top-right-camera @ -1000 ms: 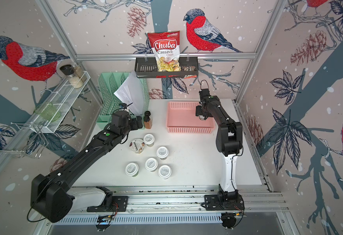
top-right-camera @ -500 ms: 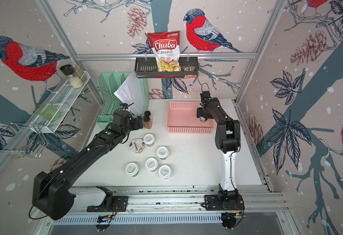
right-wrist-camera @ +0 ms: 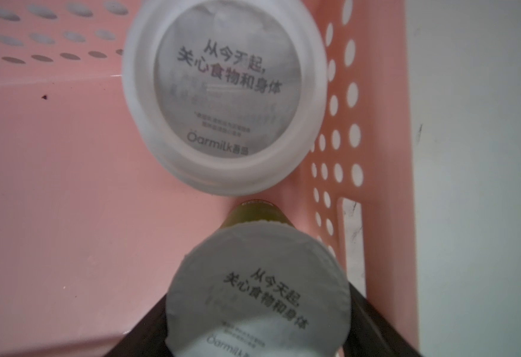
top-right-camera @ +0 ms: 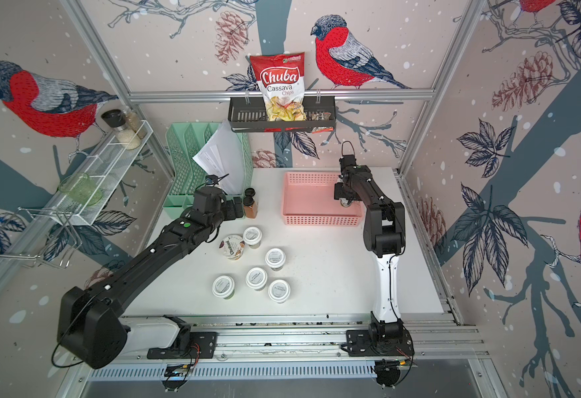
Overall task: Put the yogurt in the basket
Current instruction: Place the yogurt in the basket.
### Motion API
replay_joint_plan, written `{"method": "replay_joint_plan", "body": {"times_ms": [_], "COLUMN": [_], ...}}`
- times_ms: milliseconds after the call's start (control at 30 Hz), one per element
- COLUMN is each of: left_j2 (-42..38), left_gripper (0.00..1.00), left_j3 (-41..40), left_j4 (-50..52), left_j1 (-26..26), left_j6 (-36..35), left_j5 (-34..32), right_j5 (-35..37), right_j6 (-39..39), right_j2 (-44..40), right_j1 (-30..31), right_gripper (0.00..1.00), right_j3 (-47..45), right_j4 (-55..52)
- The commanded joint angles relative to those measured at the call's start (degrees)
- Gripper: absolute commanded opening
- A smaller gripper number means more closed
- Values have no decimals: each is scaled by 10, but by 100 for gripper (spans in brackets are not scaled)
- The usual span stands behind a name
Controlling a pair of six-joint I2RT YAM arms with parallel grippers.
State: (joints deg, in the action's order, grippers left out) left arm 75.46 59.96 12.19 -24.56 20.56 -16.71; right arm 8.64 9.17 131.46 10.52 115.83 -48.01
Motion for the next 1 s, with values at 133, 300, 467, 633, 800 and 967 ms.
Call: {"method": "replay_joint_plan", "body": {"times_ms": [133,300,467,633,800,967], "left_j2": [1,-1,-2,-3,-1,3], "left_gripper": [96,96,96,96,96,96], "left_j3": [5,4,3,3,3,7], "left_j4": [-16,-16,-16,-16,-15,-8], "left_j1": [-1,-1,-1,-1,-1,0], "left_j6": [-7,-8,-8,-7,-4,-3], "left_j5": [-10,-13,-14,-12,-14,-27], "right_j5": [9,14,12,8,8,-10], "right_j6": [-2,-2,0,5,9,15], "right_j2": [7,6,-9,-42,-85,-107], "right_j1": [-2,-2,-2,8,37,100], "right_gripper": [80,85,90,91,89,83], "right_j3": [11,24,30,32,18,-16], "right_j4": [-2,-12,-18,-19,-13,15]}}
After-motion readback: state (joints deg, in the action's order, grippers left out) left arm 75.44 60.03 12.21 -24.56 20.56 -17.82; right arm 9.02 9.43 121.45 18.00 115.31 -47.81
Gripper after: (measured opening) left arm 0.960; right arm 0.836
